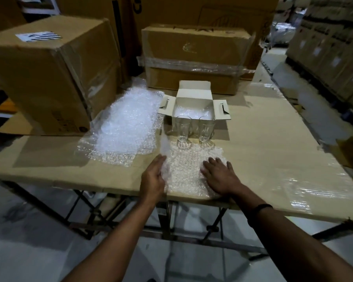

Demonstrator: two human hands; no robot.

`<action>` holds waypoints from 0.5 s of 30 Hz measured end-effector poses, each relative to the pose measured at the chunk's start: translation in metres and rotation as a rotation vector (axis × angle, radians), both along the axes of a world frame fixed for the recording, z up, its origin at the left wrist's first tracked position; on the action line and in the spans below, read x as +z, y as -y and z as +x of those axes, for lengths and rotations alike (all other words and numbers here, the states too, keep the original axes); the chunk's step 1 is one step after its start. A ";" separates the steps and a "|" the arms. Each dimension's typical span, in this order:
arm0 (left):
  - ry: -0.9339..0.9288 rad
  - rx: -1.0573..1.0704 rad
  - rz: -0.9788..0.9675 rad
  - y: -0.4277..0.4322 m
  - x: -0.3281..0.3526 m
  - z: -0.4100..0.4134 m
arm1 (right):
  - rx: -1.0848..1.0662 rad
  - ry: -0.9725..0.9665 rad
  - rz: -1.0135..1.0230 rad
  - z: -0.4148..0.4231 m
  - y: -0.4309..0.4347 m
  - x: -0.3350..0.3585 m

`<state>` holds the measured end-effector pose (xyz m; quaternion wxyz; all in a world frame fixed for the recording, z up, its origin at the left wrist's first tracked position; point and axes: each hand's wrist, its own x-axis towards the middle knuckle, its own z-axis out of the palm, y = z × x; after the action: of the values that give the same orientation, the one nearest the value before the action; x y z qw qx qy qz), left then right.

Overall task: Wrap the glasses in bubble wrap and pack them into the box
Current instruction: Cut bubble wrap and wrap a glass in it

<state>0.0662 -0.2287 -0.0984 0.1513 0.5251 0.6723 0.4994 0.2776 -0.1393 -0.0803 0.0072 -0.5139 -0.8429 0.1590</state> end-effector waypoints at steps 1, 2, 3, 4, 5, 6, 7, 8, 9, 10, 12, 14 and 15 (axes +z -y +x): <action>-0.048 -0.058 -0.003 -0.001 -0.001 0.000 | -0.082 -0.172 0.028 -0.004 0.000 0.008; -0.100 -0.108 -0.013 -0.001 -0.001 0.001 | -0.188 -0.373 0.026 -0.010 0.000 0.017; -0.153 -0.159 -0.027 -0.001 -0.001 0.003 | -0.296 -0.554 -0.025 -0.016 -0.002 0.025; -0.203 -0.212 -0.034 0.000 -0.001 0.004 | -0.372 -0.701 -0.131 -0.023 -0.005 0.033; -0.241 -0.267 -0.027 -0.001 -0.004 0.005 | -0.406 -0.814 -0.264 -0.031 -0.008 0.039; -0.272 -0.324 -0.014 -0.001 -0.006 0.006 | -0.416 -0.900 -0.381 -0.039 -0.010 0.043; -0.285 -0.382 -0.009 -0.001 -0.007 0.006 | -0.415 -0.951 -0.456 -0.047 -0.012 0.043; -0.294 -0.429 -0.015 -0.001 -0.007 0.005 | -0.413 -0.974 -0.477 -0.052 -0.013 0.042; -0.302 -0.470 -0.025 -0.002 -0.007 0.004 | -0.426 -0.973 -0.456 -0.054 -0.015 0.039; -0.312 -0.497 -0.050 -0.002 -0.005 0.003 | -0.444 -0.960 -0.412 -0.054 -0.018 0.036; -0.288 -0.507 -0.036 -0.003 -0.002 -0.001 | -0.484 -0.913 -0.298 -0.046 -0.024 0.033; -0.267 -0.474 0.012 -0.008 -0.002 -0.006 | -0.494 -0.822 -0.200 -0.033 -0.027 0.033; -0.272 -0.453 0.000 -0.012 -0.003 -0.007 | -0.495 -0.776 -0.163 -0.026 -0.028 0.034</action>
<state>0.0589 -0.2172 -0.1016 0.1673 0.7245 0.5518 0.3775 0.2520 -0.1116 -0.0467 0.3192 -0.6009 -0.6147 0.3989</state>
